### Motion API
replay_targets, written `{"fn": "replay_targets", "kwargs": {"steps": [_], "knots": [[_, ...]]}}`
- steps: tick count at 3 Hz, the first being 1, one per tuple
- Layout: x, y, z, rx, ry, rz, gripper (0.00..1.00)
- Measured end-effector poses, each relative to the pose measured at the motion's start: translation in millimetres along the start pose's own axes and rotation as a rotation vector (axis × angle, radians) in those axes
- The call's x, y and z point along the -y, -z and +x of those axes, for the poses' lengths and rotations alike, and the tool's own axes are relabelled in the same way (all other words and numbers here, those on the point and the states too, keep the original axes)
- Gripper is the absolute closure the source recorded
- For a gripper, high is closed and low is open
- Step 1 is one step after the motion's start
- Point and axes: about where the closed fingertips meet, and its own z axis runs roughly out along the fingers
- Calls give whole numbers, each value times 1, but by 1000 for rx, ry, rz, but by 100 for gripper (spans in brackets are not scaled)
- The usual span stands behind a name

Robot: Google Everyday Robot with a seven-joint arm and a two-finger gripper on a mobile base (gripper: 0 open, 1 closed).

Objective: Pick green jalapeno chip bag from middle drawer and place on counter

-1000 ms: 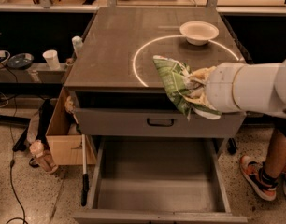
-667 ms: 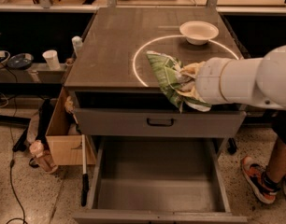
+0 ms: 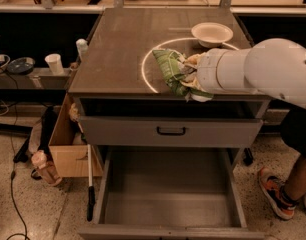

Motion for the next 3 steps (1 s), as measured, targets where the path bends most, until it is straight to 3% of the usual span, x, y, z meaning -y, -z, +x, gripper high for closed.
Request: {"fn": "replay_targets", "kwargs": {"steps": [1, 2, 3], "knots": [[14, -47, 12, -38, 38, 9, 100], [14, -47, 12, -38, 38, 9, 100], [14, -47, 12, -38, 38, 9, 74]]}}
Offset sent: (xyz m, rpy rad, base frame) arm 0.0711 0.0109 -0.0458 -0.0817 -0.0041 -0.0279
